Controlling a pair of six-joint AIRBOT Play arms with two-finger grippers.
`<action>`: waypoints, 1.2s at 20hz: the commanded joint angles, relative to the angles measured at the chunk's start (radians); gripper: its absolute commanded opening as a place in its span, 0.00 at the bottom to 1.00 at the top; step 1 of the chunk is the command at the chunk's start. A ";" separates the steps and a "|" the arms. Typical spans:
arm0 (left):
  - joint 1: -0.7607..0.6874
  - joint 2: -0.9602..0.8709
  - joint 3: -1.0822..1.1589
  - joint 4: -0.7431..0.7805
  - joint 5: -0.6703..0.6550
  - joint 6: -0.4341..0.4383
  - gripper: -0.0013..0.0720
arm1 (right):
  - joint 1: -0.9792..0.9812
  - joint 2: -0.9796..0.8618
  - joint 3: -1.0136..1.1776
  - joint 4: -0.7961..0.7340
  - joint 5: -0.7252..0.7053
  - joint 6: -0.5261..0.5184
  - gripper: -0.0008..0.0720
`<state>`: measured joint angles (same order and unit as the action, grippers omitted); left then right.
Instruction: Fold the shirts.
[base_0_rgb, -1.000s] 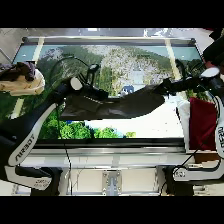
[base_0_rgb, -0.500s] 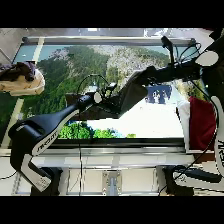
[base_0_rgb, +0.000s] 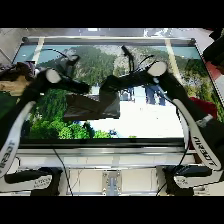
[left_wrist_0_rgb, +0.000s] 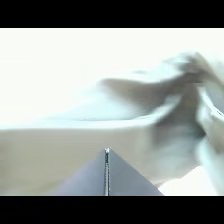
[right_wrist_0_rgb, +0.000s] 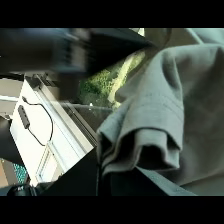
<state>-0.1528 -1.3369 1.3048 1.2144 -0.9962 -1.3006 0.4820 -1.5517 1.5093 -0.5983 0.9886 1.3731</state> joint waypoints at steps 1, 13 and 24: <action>0.214 0.179 0.000 0.091 -0.093 0.000 0.04 | 0.136 -0.127 0.002 0.059 -0.263 0.002 0.02; 0.335 0.248 0.000 0.075 -0.098 0.000 0.04 | -0.010 -0.165 0.324 -0.309 -0.048 0.052 0.85; 0.333 0.235 -0.002 0.003 -0.098 -0.023 0.04 | -0.395 -0.296 0.073 -0.216 0.314 0.050 0.85</action>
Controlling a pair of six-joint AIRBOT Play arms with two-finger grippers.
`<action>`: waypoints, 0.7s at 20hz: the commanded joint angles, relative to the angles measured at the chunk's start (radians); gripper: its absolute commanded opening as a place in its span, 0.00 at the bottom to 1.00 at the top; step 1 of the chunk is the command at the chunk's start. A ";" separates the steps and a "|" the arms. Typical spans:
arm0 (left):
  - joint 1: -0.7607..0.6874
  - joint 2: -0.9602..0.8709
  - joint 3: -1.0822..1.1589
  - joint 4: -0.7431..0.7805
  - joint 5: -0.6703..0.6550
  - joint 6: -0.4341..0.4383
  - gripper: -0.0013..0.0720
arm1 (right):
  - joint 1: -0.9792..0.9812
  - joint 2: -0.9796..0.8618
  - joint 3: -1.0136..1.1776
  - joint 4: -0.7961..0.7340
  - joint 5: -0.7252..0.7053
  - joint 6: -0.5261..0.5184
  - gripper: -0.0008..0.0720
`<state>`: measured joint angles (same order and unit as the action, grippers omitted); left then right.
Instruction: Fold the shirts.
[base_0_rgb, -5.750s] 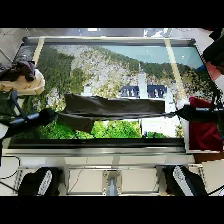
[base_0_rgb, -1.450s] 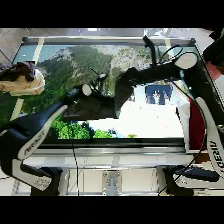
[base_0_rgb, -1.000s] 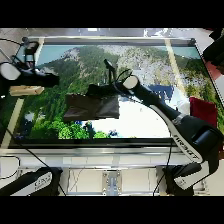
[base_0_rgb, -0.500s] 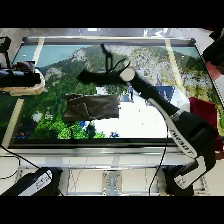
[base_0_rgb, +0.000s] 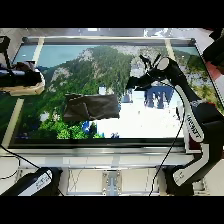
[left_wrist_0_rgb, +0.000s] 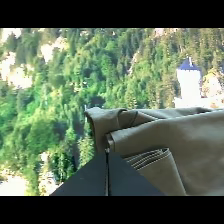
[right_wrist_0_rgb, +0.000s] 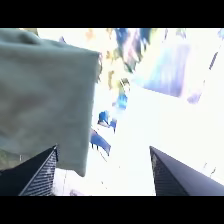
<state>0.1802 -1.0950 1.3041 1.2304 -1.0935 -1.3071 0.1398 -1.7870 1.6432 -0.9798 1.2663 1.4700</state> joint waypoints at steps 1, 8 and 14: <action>0.000 -0.013 -0.001 -0.013 -0.004 -0.016 0.04 | -0.051 -0.090 -0.061 0.220 0.024 -0.048 0.85; 0.000 -0.043 -0.002 -0.012 -0.011 -0.016 0.04 | 0.087 -0.217 -0.060 0.283 -0.071 -0.048 0.85; 0.000 -0.044 -0.002 -0.011 -0.012 -0.015 0.04 | 0.226 -0.252 -0.060 0.402 -0.133 -0.075 0.62</action>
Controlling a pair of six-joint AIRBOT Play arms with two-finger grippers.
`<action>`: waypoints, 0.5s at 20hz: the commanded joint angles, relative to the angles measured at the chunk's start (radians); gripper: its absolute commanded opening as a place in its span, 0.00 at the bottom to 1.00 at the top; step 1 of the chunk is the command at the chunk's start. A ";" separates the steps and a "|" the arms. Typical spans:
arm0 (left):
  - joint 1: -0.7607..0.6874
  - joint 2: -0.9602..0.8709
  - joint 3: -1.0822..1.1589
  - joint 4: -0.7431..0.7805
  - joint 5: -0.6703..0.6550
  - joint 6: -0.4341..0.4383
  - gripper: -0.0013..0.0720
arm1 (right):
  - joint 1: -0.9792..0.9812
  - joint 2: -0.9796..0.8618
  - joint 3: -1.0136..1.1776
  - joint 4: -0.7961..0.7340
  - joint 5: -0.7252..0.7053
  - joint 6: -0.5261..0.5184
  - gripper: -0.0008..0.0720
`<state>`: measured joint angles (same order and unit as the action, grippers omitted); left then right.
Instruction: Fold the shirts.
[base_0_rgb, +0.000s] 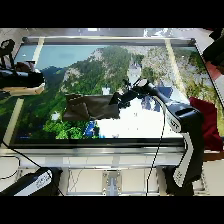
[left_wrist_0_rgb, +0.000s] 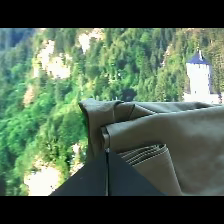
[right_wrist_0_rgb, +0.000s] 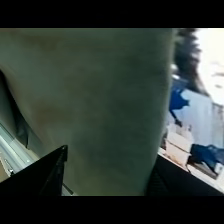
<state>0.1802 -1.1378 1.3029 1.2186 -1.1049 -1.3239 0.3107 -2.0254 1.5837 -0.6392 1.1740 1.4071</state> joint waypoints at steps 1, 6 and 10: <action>0.000 -0.002 0.000 0.000 -0.001 0.002 0.04 | 0.067 -0.013 0.000 0.093 -0.042 -0.014 0.36; 0.000 -0.002 0.000 0.007 -0.016 0.005 0.04 | 0.035 0.029 0.188 0.145 0.074 -0.041 0.03; 0.000 -0.002 0.000 0.006 -0.019 0.004 0.04 | -0.121 0.138 0.443 -0.034 0.195 0.016 0.03</action>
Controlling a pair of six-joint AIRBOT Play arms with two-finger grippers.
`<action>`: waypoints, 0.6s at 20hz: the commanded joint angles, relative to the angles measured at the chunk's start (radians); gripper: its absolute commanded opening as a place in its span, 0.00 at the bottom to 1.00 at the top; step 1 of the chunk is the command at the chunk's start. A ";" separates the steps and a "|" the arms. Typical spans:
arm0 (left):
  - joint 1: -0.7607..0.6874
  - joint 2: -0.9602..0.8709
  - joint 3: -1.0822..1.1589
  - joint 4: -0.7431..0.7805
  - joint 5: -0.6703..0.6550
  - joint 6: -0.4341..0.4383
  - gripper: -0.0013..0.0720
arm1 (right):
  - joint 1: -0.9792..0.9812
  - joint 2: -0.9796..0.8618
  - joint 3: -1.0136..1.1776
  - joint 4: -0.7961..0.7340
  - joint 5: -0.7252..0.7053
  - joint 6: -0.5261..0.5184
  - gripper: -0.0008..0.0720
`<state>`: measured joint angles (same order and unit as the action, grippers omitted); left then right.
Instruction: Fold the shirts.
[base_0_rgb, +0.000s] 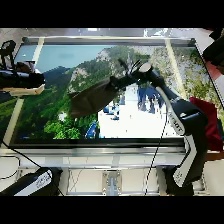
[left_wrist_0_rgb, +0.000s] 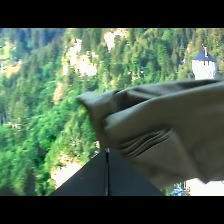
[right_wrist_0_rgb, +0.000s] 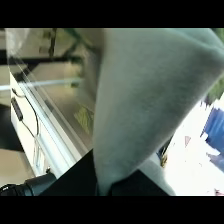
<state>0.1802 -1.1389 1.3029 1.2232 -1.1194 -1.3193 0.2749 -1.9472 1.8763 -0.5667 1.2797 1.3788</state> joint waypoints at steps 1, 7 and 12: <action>0.000 0.000 0.000 0.002 -0.005 0.000 0.04 | -0.146 0.095 0.194 -0.163 0.114 0.078 0.03; 0.000 0.000 0.000 -0.068 -0.005 0.000 0.04 | -0.545 0.248 0.177 -0.277 0.290 0.134 0.02; 0.000 0.000 0.000 -0.110 -0.005 0.000 0.04 | -0.835 0.294 0.176 -0.399 0.476 0.124 0.02</action>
<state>0.1802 -1.1389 1.3029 1.1397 -1.1244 -1.3197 -0.4046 -1.6878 2.0495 -0.8749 1.6299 1.5043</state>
